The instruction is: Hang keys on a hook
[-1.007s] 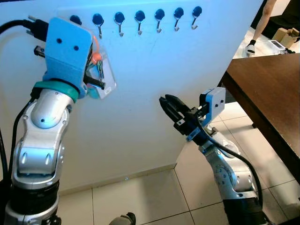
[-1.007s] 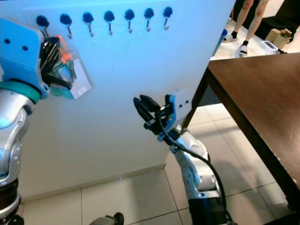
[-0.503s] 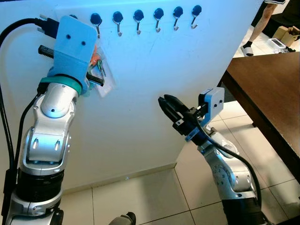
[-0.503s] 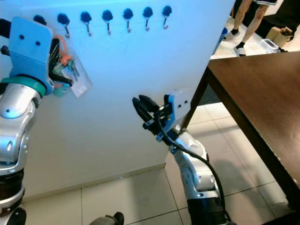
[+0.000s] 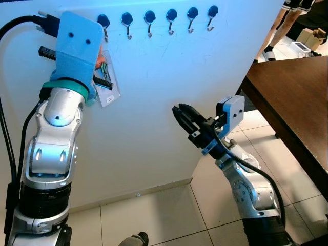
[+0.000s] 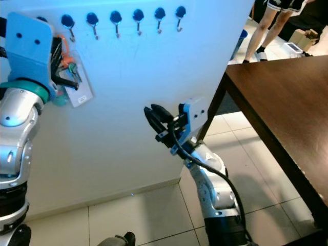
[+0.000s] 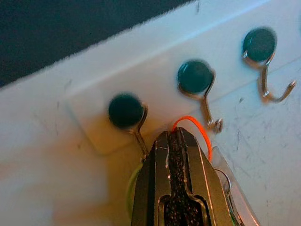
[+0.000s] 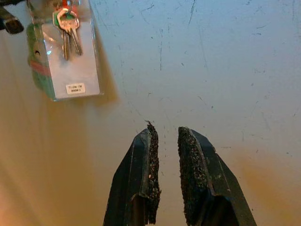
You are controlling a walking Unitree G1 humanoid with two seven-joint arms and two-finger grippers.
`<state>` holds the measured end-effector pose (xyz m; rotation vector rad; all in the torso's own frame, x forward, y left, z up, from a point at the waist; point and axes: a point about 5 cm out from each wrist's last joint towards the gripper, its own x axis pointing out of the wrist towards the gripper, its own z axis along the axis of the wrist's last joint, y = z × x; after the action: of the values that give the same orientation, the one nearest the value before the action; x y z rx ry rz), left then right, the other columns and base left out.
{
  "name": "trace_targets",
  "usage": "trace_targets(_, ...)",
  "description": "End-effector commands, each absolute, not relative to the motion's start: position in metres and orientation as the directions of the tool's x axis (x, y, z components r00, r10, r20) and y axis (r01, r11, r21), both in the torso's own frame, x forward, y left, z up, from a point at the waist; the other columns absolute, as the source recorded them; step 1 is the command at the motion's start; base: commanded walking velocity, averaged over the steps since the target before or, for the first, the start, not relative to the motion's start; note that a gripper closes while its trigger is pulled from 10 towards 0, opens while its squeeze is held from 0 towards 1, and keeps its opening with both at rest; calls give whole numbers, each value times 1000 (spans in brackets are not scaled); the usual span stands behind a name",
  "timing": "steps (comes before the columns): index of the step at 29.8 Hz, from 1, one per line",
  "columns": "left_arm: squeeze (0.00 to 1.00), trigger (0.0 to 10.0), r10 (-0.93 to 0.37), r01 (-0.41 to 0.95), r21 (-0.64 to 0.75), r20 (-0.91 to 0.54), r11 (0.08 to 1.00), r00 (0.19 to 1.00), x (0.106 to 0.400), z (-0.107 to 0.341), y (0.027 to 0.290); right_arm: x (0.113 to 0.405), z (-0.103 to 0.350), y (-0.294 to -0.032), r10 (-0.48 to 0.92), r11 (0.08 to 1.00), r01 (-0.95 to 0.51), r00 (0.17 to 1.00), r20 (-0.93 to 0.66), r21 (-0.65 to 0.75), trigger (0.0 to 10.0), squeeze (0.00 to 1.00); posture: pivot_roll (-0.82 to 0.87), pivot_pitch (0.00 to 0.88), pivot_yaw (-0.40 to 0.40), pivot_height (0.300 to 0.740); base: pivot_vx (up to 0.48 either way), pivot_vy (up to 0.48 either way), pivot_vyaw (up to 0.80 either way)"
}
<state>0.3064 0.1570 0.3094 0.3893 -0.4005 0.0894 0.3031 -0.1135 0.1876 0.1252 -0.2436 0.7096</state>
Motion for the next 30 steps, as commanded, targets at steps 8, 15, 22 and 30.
trace_targets(8, 0, 10000, -9, -183, 397, 435, 900, 900, 308, 313, 153, 301, 183, -113, 634, 747, -663, 732, 251, 45, 10000, 0, 110, 0, 82, 740, 0, 0, 0)
trace_targets(15, 0, 10000, -67, -205, 521, 455, 829, 888, 308, 313, 144, 302, 183, -113, 633, 748, -662, 733, 250, 49, 10000, 0, 113, 0, 82, 740, 0, 0, 0)
trace_targets(22, 0, 10000, -125, -226, 641, 454, 733, 882, 312, 309, 133, 302, 183, -113, 632, 748, -662, 734, 250, 50, 10000, 0, 111, 0, 85, 740, 0, 0, 0)
trace_targets(30, 0, 10000, -167, -184, 725, 384, 664, 908, 318, 295, 126, 302, 183, -112, 631, 748, -661, 734, 251, 56, 10000, 0, 114, 0, 85, 740, 0, 0, 0)
